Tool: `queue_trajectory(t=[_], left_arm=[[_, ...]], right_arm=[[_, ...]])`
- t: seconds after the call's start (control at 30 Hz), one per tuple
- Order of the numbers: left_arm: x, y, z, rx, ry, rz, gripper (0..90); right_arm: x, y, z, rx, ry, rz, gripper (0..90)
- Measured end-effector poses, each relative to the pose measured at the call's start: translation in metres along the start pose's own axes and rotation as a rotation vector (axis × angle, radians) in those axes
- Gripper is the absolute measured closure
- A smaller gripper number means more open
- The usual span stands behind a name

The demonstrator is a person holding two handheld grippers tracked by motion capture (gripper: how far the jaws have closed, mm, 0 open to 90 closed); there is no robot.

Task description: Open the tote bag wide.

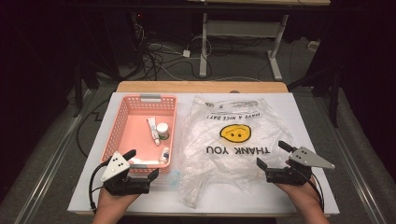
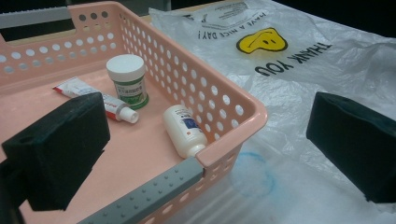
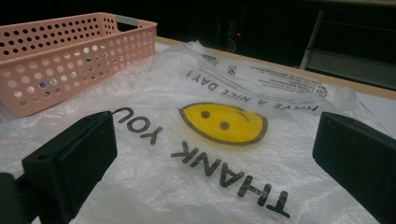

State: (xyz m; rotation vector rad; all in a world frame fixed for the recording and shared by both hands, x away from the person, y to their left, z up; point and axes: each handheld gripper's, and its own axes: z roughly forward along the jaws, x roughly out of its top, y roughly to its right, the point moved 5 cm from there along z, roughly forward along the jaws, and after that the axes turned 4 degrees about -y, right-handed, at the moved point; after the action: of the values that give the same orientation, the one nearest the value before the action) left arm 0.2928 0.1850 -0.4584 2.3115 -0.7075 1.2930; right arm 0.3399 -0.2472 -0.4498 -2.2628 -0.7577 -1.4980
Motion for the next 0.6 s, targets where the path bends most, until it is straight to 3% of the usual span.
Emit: queue_trajectory(t=[0.37,0.53,0.6], left_arm=[[0.0,-0.001,0.001,-0.002,-0.003,-0.005,0.0],[-0.001,-0.004,0.003,0.004,-0.011,-0.015,0.0],[-0.001,-0.005,0.003,0.005,-0.014,-0.019,0.0]], right_arm=[[0.002,0.002,-0.003,0.001,0.004,0.004,0.2],[0.001,0.012,-0.007,-0.026,-0.012,-0.009,0.2],[0.0,0.018,-0.009,-0.043,-0.018,0.007,0.3]])
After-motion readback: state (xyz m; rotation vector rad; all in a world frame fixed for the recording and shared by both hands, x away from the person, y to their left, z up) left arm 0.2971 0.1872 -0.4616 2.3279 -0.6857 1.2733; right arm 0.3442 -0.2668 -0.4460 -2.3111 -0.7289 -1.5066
